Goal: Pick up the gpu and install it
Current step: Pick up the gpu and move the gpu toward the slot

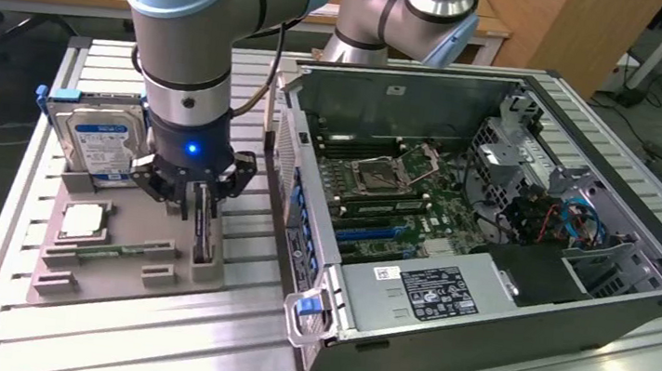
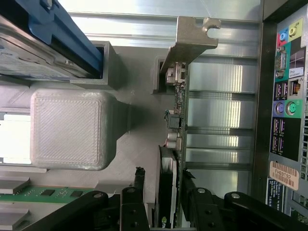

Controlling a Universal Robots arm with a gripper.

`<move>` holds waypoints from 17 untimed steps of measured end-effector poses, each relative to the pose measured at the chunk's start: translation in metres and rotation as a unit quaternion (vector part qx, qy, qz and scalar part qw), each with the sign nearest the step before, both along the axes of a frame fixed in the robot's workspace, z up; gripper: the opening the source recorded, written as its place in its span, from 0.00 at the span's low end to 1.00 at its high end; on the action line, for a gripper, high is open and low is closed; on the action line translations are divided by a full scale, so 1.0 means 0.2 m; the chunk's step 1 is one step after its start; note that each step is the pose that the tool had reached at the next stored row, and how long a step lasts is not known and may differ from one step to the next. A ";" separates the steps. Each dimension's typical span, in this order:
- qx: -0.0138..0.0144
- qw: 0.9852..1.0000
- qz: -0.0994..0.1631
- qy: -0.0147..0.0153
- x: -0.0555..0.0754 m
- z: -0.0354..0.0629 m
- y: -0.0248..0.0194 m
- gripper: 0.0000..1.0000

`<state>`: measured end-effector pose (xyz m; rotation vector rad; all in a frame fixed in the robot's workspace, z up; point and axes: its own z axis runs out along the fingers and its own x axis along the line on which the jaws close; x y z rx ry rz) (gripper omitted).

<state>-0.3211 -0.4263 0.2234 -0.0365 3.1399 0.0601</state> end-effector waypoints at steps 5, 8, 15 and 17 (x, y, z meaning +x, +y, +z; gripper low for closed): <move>0.000 1.000 0.000 0.000 0.01 -0.001 0.000 0.41; 0.000 1.000 0.000 0.000 0.01 -0.002 0.000 0.41; 0.000 1.000 0.000 0.000 0.01 -0.003 0.000 0.41; 0.000 1.000 0.000 0.000 0.02 -0.003 0.000 0.40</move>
